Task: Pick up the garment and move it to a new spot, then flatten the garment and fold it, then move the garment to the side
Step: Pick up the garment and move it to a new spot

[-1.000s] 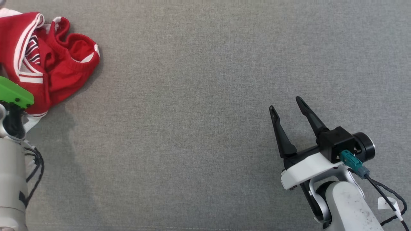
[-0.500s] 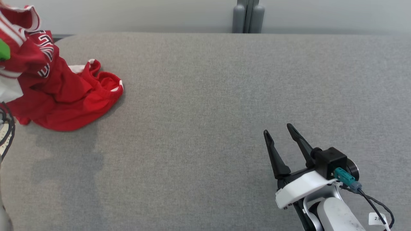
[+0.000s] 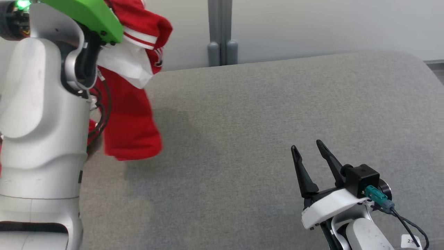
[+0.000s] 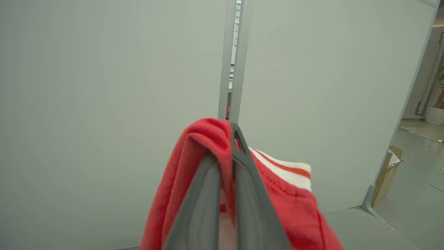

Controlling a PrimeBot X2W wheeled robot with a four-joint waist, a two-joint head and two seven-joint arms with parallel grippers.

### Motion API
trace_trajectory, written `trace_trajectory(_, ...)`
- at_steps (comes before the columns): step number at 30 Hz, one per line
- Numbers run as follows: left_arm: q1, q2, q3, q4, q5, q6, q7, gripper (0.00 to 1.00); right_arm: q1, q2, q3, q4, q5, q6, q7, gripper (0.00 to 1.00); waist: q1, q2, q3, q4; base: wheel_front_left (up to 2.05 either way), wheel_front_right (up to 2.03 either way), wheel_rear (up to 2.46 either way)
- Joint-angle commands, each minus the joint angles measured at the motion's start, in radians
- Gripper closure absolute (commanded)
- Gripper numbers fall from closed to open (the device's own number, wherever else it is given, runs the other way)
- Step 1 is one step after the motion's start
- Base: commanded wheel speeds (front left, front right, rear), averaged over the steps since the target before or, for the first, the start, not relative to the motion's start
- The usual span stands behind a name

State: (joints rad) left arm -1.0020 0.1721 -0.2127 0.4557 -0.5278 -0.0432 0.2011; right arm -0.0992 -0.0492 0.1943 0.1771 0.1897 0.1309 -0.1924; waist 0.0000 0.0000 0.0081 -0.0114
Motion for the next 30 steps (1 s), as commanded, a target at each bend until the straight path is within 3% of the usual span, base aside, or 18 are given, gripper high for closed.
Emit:
trace_trajectory(1, -0.010, -0.015, -0.013, -0.009, -0.002, 0.004, 0.006, 1.00, -0.011, -0.003, 0.004, -0.004, 0.007, 0.000, -0.004, 0.00, 0.0000, 0.0000, 0.010, -0.129, 0.00, 0.00, 0.00)
trace_trajectory(9, 0.041, -0.084, -0.097, 0.016, -0.005, -0.009, 0.001, 1.00, -0.030, -0.002, -0.010, -0.001, 0.010, 0.000, -0.013, 0.00, 0.0000, 0.0000, 0.067, -0.256, 0.00, 0.00, 0.00)
trace_trajectory(18, 0.194, -0.115, -0.239, 0.174, -0.007, -0.015, -0.038, 1.00, -0.043, -0.002, -0.025, 0.004, 0.023, 0.000, -0.033, 0.00, 0.0000, 0.0000, 0.121, -0.277, 0.00, 0.00, 0.00)
trace_trajectory(19, 0.211, -0.116, -0.266, 0.197, 0.001, -0.013, -0.046, 0.96, -0.041, -0.002, -0.028, 0.005, 0.025, 0.000, -0.035, 0.00, 0.0000, 0.0000, 0.124, -0.270, 0.00, 0.00, 0.00)
trace_trajectory(20, 0.226, -0.117, -0.282, 0.216, 0.000, -0.014, -0.054, 0.55, -0.042, -0.001, -0.027, 0.007, 0.027, 0.000, -0.037, 0.00, 0.0000, 0.0000, 0.126, -0.264, 0.00, 0.00, 0.00)
trace_trajectory(21, 0.245, -0.119, -0.302, 0.238, -0.006, -0.014, -0.066, 0.03, -0.045, -0.001, -0.024, 0.009, 0.028, 0.000, -0.039, 0.00, 0.0000, 0.0000, 0.126, -0.257, 0.00, 0.00, 0.00)
trace_trajectory(25, 0.303, -0.119, -0.373, 0.276, -0.057, -0.016, -0.118, 0.00, -0.055, -0.002, -0.014, 0.017, 0.034, 0.000, -0.042, 0.00, 0.0000, 0.0000, 0.124, -0.227, 0.00, 0.00, 0.00)
trace_trajectory(30, 0.360, -0.119, -0.388, 0.262, -0.137, -0.039, -0.247, 0.00, -0.046, -0.002, -0.021, 0.025, 0.022, 0.000, -0.048, 0.00, 0.0000, 0.0000, 0.107, -0.176, 0.00, 0.00, 0.00)
